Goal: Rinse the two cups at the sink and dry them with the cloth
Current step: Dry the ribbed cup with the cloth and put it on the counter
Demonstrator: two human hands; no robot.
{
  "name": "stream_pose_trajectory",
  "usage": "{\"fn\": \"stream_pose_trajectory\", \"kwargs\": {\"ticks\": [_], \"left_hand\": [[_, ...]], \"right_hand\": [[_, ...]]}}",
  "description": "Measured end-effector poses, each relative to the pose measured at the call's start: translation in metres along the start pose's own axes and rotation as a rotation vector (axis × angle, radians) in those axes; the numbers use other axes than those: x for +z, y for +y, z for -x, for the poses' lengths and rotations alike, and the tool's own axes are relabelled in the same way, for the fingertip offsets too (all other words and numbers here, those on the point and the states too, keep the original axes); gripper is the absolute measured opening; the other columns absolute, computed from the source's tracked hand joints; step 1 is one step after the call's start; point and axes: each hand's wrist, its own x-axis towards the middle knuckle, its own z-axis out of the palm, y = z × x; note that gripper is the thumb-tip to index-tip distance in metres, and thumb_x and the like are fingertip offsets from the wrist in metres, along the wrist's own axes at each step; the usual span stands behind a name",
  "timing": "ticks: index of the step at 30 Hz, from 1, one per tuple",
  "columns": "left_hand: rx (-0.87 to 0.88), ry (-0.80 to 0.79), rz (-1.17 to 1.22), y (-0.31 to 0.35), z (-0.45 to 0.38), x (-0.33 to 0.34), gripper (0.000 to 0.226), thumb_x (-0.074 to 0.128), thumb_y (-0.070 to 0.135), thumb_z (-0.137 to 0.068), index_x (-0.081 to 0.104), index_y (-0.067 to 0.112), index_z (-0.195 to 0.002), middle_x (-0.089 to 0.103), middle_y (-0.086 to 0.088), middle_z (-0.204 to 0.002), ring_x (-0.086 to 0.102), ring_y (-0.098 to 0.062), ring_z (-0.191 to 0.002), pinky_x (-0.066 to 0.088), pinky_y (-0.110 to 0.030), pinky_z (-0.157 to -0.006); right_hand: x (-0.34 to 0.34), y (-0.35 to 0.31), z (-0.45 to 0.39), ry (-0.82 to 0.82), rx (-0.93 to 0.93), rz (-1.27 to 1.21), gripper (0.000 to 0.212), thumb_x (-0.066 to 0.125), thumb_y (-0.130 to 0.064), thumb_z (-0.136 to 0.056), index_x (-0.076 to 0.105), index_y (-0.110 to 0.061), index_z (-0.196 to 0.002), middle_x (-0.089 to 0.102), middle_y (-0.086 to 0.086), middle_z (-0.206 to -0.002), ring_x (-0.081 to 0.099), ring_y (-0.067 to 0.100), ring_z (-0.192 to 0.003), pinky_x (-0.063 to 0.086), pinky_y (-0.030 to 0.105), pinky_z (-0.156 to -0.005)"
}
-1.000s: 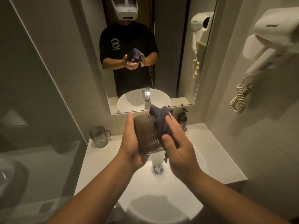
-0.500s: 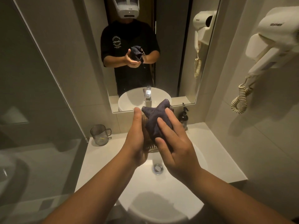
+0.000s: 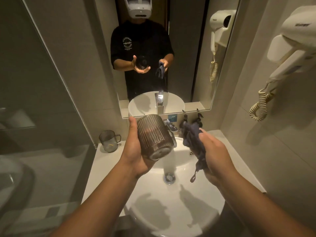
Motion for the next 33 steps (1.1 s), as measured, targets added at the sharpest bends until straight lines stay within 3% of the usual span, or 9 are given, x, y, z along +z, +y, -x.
{"fn": "stream_pose_trajectory", "kwargs": {"ticks": [2, 4, 6, 9, 11, 18, 26, 30, 33], "left_hand": [[0.014, 0.025, 0.009, -0.002, 0.0, 0.0, 0.09, 0.058, 0.079, -0.071, 0.059, 0.016, -0.135, 0.066, -0.02, -0.13, 0.065, -0.043, -0.115, 0.054, -0.056, -0.093], [0.026, 0.067, 0.014, -0.004, -0.002, 0.002, 0.082, 0.062, 0.072, -0.074, 0.059, 0.016, -0.134, 0.067, -0.02, -0.128, 0.065, -0.043, -0.115, 0.053, -0.056, -0.096], [0.022, 0.101, 0.018, -0.006, -0.005, 0.008, 0.077, 0.061, 0.069, -0.078, 0.061, 0.014, -0.132, 0.068, -0.021, -0.127, 0.065, -0.041, -0.115, 0.053, -0.053, -0.098], [-0.039, 0.094, 0.038, -0.006, -0.008, 0.019, 0.073, 0.056, 0.072, -0.083, 0.072, 0.009, -0.117, 0.074, -0.017, -0.113, 0.072, -0.032, -0.103, 0.058, -0.045, -0.089], [-0.084, 0.081, 0.047, -0.006, -0.01, 0.025, 0.073, 0.056, 0.07, -0.082, 0.072, 0.005, -0.109, 0.076, -0.016, -0.098, 0.075, -0.029, -0.088, 0.063, -0.042, -0.076], [-0.112, 0.163, -0.065, -0.006, -0.014, 0.013, 0.085, 0.042, 0.078, -0.086, 0.067, 0.004, -0.117, 0.075, -0.02, -0.105, 0.073, -0.032, -0.098, 0.062, -0.043, -0.074], [-0.159, 0.3, -0.027, -0.008, -0.013, -0.01, 0.083, 0.055, 0.079, -0.078, 0.062, 0.014, -0.13, 0.066, -0.02, -0.127, 0.064, -0.039, -0.112, 0.059, -0.052, -0.082], [0.027, 0.379, 0.065, -0.005, -0.01, -0.027, 0.065, 0.061, 0.063, -0.085, 0.062, 0.015, -0.128, 0.075, -0.018, -0.112, 0.075, -0.033, -0.092, 0.063, -0.045, -0.07], [0.11, 0.351, 0.053, -0.001, -0.004, -0.037, 0.057, 0.063, 0.059, -0.086, 0.063, 0.018, -0.126, 0.076, -0.015, -0.109, 0.076, -0.032, -0.091, 0.062, -0.045, -0.069]], "right_hand": [[0.002, -0.003, 0.01, 0.021, -0.165, 0.048, 0.033, 0.053, -0.032, -0.093, 0.062, -0.036, -0.124, 0.07, -0.002, -0.116, 0.067, 0.017, -0.103, 0.057, 0.032, -0.075], [0.006, -0.008, 0.026, 0.049, -0.422, 0.267, 0.036, 0.055, -0.041, -0.087, 0.059, -0.045, -0.123, 0.068, -0.008, -0.115, 0.064, 0.012, -0.098, 0.052, 0.033, -0.087], [0.011, -0.008, 0.038, 0.009, -0.801, 0.556, 0.041, 0.053, -0.035, -0.092, 0.054, -0.031, -0.133, 0.058, -0.003, -0.134, 0.057, 0.011, -0.117, 0.045, 0.025, -0.098], [0.023, 0.009, 0.036, -0.119, -1.278, 0.896, 0.04, 0.06, -0.017, -0.095, 0.052, -0.006, -0.133, 0.047, 0.021, -0.142, 0.042, 0.032, -0.136, 0.041, 0.042, -0.108], [0.032, 0.02, 0.028, -0.148, -1.322, 1.018, 0.04, 0.063, -0.011, -0.093, 0.056, -0.004, -0.132, 0.045, 0.025, -0.142, 0.038, 0.039, -0.138, 0.039, 0.049, -0.11], [0.028, 0.044, 0.011, -0.151, -1.41, 1.096, 0.035, 0.055, -0.006, -0.095, 0.052, -0.005, -0.131, 0.05, 0.021, -0.139, 0.034, 0.034, -0.139, 0.035, 0.044, -0.112], [0.022, 0.068, 0.005, -0.243, -1.347, 1.155, 0.038, 0.056, -0.01, -0.096, 0.051, -0.009, -0.133, 0.055, 0.016, -0.138, 0.041, 0.032, -0.136, 0.032, 0.037, -0.114], [-0.001, 0.091, 0.003, -0.408, -0.785, 1.373, 0.051, 0.064, -0.009, -0.085, 0.049, -0.021, -0.133, 0.048, 0.004, -0.144, 0.044, 0.028, -0.134, 0.046, 0.047, -0.1], [-0.03, 0.109, 0.004, -0.456, -0.325, 1.388, 0.023, 0.055, -0.019, -0.088, 0.064, -0.024, -0.109, 0.061, -0.007, -0.121, 0.059, 0.019, -0.109, 0.051, 0.036, -0.087]]}}
